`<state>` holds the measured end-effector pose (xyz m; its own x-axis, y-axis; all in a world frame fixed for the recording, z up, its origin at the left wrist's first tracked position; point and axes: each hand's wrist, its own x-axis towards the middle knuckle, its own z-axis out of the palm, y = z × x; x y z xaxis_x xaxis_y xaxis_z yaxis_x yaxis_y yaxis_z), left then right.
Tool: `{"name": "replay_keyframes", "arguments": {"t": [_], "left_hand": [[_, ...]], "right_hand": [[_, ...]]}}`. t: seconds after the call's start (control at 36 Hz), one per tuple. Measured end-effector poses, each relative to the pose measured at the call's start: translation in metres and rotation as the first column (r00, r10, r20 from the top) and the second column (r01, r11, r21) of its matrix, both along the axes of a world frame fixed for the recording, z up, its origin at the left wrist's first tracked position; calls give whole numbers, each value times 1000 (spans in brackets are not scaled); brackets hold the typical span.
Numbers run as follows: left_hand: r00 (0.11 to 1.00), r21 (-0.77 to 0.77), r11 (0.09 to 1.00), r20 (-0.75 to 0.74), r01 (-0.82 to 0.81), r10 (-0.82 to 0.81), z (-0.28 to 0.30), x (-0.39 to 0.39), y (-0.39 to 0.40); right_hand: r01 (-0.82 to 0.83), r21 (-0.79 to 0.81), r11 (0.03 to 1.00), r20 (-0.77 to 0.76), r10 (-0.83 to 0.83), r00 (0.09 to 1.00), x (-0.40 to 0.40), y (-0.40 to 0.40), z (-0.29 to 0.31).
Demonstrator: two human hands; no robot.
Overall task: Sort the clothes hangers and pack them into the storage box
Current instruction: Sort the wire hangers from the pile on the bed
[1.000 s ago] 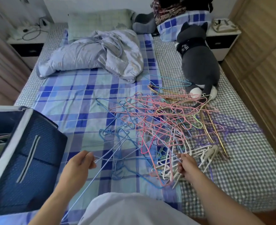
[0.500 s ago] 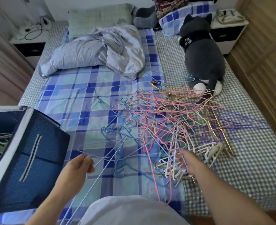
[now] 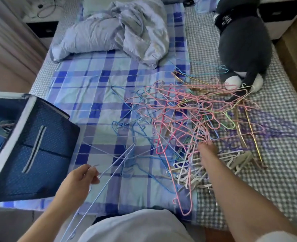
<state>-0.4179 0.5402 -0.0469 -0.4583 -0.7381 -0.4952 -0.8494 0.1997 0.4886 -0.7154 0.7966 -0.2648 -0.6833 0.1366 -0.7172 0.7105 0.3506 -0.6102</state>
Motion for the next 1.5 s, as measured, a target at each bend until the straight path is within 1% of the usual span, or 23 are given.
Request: {"name": "replay_keyframes", "arguments": {"t": [0.03, 0.14, 0.17, 0.22, 0.31, 0.39, 0.5, 0.56, 0.61, 0.64, 0.69, 0.75, 0.81, 0.89, 0.92, 0.97, 1.03, 1.08, 1.14, 1.28, 1.39, 1.5], "left_hand": [[1000, 1, 1000, -4, -2, 2, -1, -1, 1], [999, -3, 1000, -36, -15, 14, -1, -7, 9], [999, -3, 1000, -48, -14, 14, -1, -7, 9], [998, 5, 1000, -62, -22, 23, -2, -9, 9], [996, 8, 999, -83, -36, 37, -2, -11, 9], [994, 15, 999, -103, -44, 46, -1, -13, 9], [990, 39, 997, -123, -69, 73, -2, -15, 8], [987, 53, 995, -130, -83, 90, -2, -16, 7], [984, 62, 993, -140, -98, 106, -2, -17, 8], [983, 62, 993, -146, -104, 112, -2, -17, 9], [982, 66, 992, -148, -108, 117, -3, -17, 9], [983, 75, 991, -142, -110, 120, -6, -15, 9], [985, 73, 992, -127, -106, 115, -9, -11, 8], [987, 81, 991, -117, -103, 112, -8, -9, 8], [986, 83, 991, -120, -104, 114, -7, -8, 9], [985, 82, 991, -131, -105, 115, -3, -8, 10], [984, 78, 991, -135, -105, 115, 0, -8, 10], [983, 71, 991, -140, -112, 121, 1, -6, 8], [982, 60, 991, -145, -117, 124, 2, -4, 6], [976, 57, 990, -169, -126, 134, -2, 1, 2], [979, 62, 990, -153, -129, 137, -9, 4, 2], [980, 79, 990, -153, -113, 124, -13, 3, 4]], "right_hand": [[4, -6, 1000, -12, -4, 1000, 0, -1, -1], [-121, -44, 992, -7, 120, 993, -1, 2, 7], [-127, -88, 988, 12, 128, 992, 0, 3, 11], [-96, -244, 965, 76, 118, 990, -1, 6, 20], [-35, -485, 874, 175, 136, 975, 0, 9, 42], [-124, -580, 805, 171, 269, 948, 1, 11, 60], [-200, -672, 713, 151, 397, 905, 10, 9, 71], [-254, -681, 687, 125, 451, 884, 17, 6, 77], [-224, -697, 681, 146, 441, 886, 24, 1, 79], [-184, -698, 692, 175, 414, 894, 27, -3, 77], [-130, -655, 745, 222, 354, 908, 31, -10, 73], [-113, -601, 791, 258, 325, 910, 34, -17, 67], [-127, -569, 813, 273, 332, 903, 36, -25, 62], [-193, -523, 830, 207, 343, 916, 38, -38, 59], [-253, -490, 834, 161, 372, 914, 38, -42, 58], [-412, -389, 824, 58, 469, 881, 41, -52, 62], [-510, -310, 802, -19, 532, 847, 45, -59, 67], [-549, -292, 783, -48, 561, 827, 49, -63, 71], [-561, -309, 768, -42, 578, 815, 49, -62, 73], [-461, -399, 793, 42, 518, 854, 39, -47, 69], [-427, -414, 804, 29, 480, 877, 38, -25, 69], [-274, -433, 859, 46, 325, 944, 40, 15, 66]]}}
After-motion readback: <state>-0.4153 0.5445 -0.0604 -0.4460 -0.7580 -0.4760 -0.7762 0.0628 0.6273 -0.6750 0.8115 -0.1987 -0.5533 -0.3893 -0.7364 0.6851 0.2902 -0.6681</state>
